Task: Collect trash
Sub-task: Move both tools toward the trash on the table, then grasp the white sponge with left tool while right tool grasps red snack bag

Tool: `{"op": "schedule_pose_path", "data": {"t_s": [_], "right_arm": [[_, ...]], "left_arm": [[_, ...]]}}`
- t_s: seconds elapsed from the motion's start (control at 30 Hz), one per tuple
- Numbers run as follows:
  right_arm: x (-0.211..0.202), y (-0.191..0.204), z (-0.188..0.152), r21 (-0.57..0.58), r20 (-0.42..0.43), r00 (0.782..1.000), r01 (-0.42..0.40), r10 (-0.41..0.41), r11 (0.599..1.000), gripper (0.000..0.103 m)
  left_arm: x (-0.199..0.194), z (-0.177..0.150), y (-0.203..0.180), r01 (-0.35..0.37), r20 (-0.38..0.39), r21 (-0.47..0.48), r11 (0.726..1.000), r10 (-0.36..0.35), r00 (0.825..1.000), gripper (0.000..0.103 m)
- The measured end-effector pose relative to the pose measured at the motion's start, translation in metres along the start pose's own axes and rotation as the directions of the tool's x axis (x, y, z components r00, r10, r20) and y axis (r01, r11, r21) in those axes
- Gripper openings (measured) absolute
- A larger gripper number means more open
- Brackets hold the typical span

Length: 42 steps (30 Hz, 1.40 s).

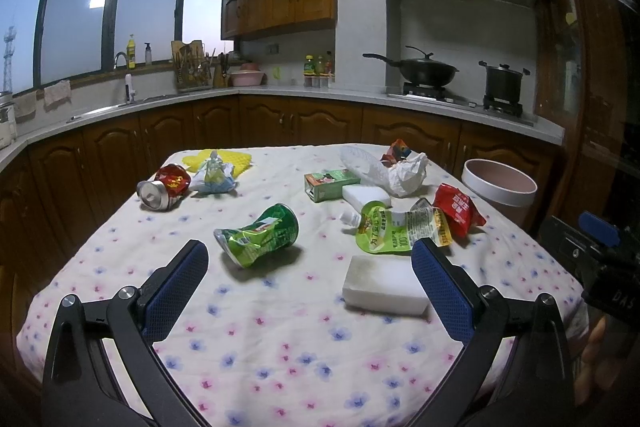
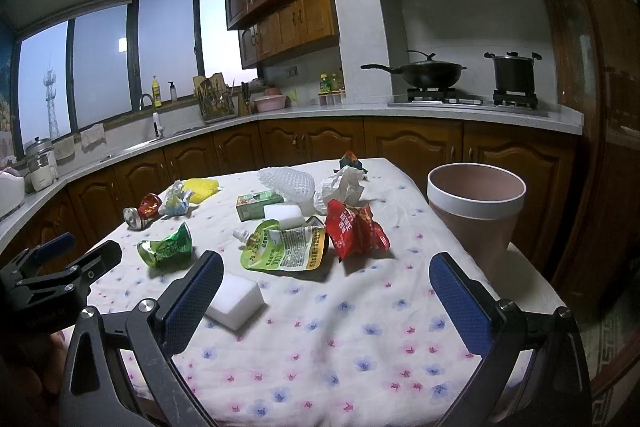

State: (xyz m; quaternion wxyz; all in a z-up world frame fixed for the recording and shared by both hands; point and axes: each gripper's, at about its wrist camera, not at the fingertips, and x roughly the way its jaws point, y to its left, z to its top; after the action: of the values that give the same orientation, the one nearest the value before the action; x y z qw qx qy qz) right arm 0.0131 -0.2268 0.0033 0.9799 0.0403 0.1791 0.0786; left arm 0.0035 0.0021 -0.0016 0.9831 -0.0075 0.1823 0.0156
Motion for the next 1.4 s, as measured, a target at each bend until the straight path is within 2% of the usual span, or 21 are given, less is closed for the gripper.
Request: {"op": "schedule_pose_path", "data": {"t_s": [0.43, 0.77, 0.97, 1.33, 1.4], "right_arm": [[0.0, -0.001, 0.0, 0.002, -0.003, 1.0, 0.0, 0.0, 1.0, 0.103], [0.012, -0.006, -0.001, 0.037, -0.03, 0.999, -0.012, 0.013, 0.999, 0.103], [0.02, -0.016, 0.005, 0.062, -0.055, 0.998, -0.009, 0.012, 0.998, 0.103], [0.06, -0.033, 0.019, 0.129, -0.153, 0.986, -0.051, 0.071, 0.99, 0.103], [0.069, -0.035, 0.023, 0.141, -0.168, 0.982, -0.063, 0.086, 0.988, 0.099]], "left_arm": [[0.004, -0.009, -0.008, 0.006, -0.009, 0.004, 1.0, -0.006, 1.0, 0.103], [0.021, -0.008, -0.016, 0.069, -0.095, 0.021, 0.997, -0.067, 0.993, 0.103], [0.041, -0.007, -0.022, 0.12, -0.18, 0.032, 0.992, -0.112, 0.977, 0.103], [0.079, -0.005, -0.036, 0.216, -0.314, 0.042, 0.976, -0.192, 0.93, 0.103], [0.086, -0.006, -0.04, 0.226, -0.336, 0.046, 0.973, -0.198, 0.921, 0.103]]}}
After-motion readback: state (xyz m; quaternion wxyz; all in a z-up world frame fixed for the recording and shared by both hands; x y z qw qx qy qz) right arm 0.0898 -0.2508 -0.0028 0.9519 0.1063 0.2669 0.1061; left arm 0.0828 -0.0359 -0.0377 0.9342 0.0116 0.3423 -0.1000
